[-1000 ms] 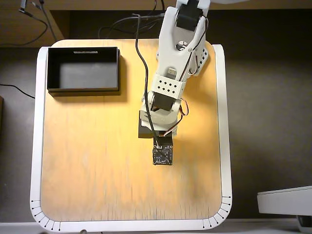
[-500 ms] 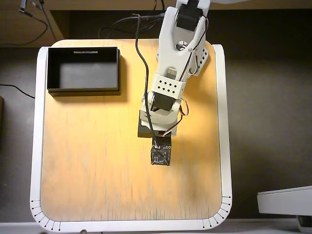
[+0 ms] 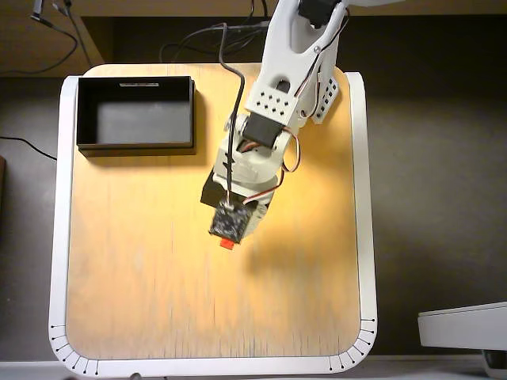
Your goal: Grasp a lego block and put it in the bin.
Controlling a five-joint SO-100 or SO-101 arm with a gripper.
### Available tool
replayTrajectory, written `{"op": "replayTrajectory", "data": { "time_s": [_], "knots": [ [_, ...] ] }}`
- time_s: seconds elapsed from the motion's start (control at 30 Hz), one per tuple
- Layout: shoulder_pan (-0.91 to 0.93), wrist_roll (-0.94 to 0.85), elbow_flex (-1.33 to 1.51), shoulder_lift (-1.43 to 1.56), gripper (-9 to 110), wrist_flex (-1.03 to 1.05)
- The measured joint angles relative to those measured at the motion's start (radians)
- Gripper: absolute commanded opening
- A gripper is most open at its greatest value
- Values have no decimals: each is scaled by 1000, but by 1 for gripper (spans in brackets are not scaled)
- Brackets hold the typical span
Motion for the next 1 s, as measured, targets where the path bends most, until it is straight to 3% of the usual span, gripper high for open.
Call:
{"op": "replayTrajectory", "data": {
  "time_s": [0.3,0.53,1.0],
  "knots": [
    [261,-110,-5,304,0,21],
    [512,-121,-158,345,0,242],
    [871,81,-199,253,0,488]
  ]
}}
